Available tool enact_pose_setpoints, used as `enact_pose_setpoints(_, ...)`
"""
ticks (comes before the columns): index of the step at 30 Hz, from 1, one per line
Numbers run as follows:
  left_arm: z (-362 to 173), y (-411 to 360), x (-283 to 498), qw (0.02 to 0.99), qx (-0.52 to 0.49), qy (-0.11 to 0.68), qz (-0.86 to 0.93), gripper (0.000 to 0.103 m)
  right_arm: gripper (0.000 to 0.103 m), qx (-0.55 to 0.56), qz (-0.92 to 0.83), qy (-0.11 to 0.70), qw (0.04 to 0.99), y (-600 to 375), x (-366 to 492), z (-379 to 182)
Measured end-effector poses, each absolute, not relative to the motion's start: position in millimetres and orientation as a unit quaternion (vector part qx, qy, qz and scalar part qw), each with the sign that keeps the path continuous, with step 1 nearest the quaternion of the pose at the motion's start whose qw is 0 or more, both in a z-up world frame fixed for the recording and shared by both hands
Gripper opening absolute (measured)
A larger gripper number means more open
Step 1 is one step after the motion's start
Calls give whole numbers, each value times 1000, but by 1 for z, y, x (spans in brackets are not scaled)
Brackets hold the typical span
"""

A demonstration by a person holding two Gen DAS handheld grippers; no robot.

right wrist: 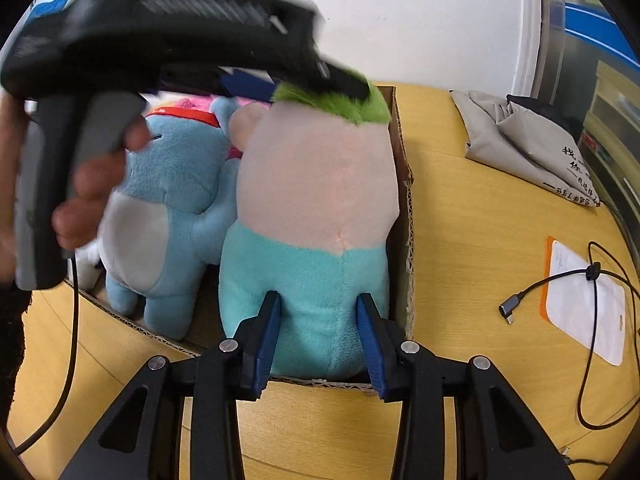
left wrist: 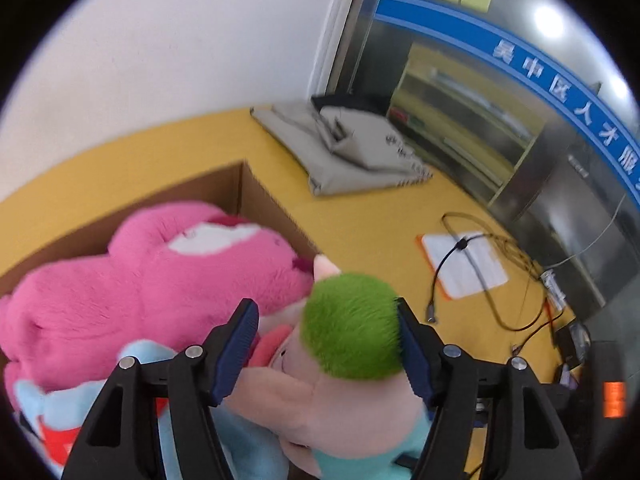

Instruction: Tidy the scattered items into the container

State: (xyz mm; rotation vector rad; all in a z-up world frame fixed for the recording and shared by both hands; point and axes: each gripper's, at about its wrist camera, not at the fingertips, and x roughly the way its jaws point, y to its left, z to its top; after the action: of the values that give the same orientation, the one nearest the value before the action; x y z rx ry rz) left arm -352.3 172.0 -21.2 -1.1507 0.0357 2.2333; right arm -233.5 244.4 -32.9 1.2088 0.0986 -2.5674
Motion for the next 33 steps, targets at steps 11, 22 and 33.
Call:
enact_pose_setpoints(11,8,174,-334,246,-419,5,874,68,92,380,-915,-9,137,257,-189,8)
enact_pose_setpoints(22,84,64,-152,195,-314,0,929,81,103,318,-942,33,99,227,-110,43)
enact_pose_setpoints(33,66,-9,-53,133,-310,-55,940,81,103,319,-943,43,80,202,-56,37)
